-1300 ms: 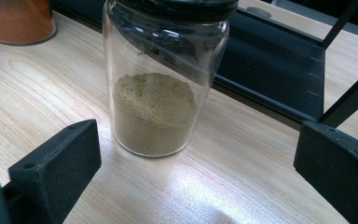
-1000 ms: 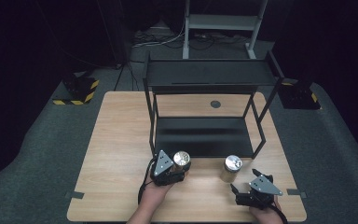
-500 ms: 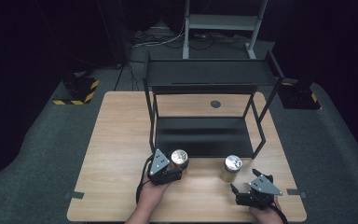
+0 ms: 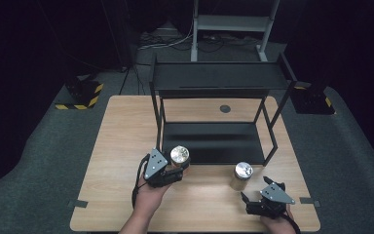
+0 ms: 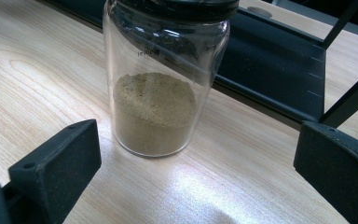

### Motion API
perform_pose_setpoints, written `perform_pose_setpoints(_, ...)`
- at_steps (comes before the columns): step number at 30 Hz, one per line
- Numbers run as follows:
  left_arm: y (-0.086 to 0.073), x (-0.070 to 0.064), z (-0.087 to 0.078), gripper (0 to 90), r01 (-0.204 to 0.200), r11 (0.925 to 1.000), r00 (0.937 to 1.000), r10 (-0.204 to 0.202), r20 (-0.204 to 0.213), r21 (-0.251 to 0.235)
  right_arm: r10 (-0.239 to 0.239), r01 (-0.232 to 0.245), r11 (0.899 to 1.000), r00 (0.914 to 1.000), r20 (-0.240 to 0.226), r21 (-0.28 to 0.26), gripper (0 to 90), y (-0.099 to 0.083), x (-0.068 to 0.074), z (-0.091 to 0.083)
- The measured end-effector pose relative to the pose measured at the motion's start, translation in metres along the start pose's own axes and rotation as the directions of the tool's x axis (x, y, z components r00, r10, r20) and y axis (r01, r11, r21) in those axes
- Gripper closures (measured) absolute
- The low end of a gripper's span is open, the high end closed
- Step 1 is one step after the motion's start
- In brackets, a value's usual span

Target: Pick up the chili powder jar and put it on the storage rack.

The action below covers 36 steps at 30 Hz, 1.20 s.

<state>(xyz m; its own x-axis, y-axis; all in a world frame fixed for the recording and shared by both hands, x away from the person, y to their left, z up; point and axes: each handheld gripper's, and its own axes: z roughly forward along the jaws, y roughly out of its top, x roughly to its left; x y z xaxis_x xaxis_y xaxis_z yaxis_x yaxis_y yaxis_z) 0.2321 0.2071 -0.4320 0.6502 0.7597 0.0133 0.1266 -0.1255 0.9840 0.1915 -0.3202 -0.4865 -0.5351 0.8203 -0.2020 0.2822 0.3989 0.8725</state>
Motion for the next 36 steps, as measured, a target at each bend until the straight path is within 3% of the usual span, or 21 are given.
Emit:
perform_pose_setpoints(15,0.036,-0.001,-0.012,34.3,-0.017,0.9990,0.9997,0.016,-0.017,-0.042,0.001,-0.001,1.000,1.0000,-0.001,0.002,0.0,0.000,0.000,0.000)
perform_pose_setpoints(23,0.053,0.002,-0.015,34.3,-0.003,0.9975,0.9997,0.002,-0.023,-0.071,0.003,-0.003,1.000,1.0000,-0.002,0.002,0.0,0.000,-0.001,0.000)
perform_pose_setpoints(32,0.076,0.002,-0.017,34.3,-0.034,0.9941,0.9986,0.030,-0.044,-0.103,0.001,-0.001,1.000,1.0000,-0.001,0.002,0.0,0.000,0.000,0.000)
perform_pose_setpoints(36,0.084,0.004,-0.017,34.3,-0.027,0.9927,0.9988,0.022,-0.043,-0.117,0.003,-0.003,1.000,1.0000,-0.002,0.001,0.0,0.000,0.000,0.000)
